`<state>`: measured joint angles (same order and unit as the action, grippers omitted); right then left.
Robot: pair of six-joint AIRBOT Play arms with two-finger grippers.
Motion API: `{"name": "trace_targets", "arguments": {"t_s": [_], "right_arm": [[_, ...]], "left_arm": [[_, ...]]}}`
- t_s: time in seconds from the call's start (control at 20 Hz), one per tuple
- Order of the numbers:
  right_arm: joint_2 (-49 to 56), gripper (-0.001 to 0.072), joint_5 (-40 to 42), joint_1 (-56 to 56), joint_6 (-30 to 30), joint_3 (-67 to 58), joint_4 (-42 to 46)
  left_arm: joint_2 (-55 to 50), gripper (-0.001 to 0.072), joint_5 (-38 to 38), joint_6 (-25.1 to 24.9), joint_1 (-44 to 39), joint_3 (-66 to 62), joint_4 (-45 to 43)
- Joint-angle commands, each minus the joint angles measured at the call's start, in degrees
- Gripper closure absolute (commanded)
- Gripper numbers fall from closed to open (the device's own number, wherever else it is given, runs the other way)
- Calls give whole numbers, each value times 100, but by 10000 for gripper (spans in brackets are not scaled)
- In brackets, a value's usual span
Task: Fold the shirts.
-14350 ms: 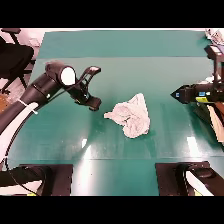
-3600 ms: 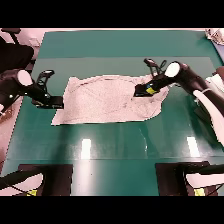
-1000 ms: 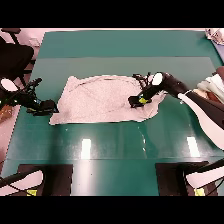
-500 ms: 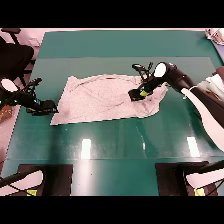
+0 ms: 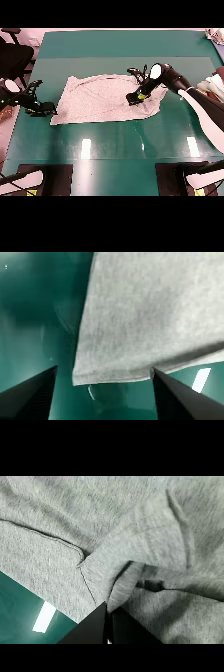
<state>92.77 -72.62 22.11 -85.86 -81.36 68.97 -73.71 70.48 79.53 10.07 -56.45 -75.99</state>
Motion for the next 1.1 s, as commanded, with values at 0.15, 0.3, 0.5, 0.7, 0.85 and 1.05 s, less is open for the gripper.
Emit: {"name": "trace_targets", "arguments": {"t_s": [0.15,0.3,0.5,0.7,0.85,1.05], "right_arm": [[-35,695,-94,24,-4,-7,7],[-46,695,-92,24,-2,-7,4],[-50,695,-164,26,-2,-9,2],[-90,695,-271,26,-2,-7,2],[-321,697,-227,24,-2,-7,15],[-1056,699,-363,20,0,70,116]], "left_arm": [[-249,1,0,-55,4,33,-254],[-396,2,-44,-90,4,33,-190],[-577,3,-90,-361,4,33,315],[-581,369,-39,-765,4,33,981],[-573,683,2,-798,4,28,1106],[-31,683,391,-616,4,20,1252]]}}
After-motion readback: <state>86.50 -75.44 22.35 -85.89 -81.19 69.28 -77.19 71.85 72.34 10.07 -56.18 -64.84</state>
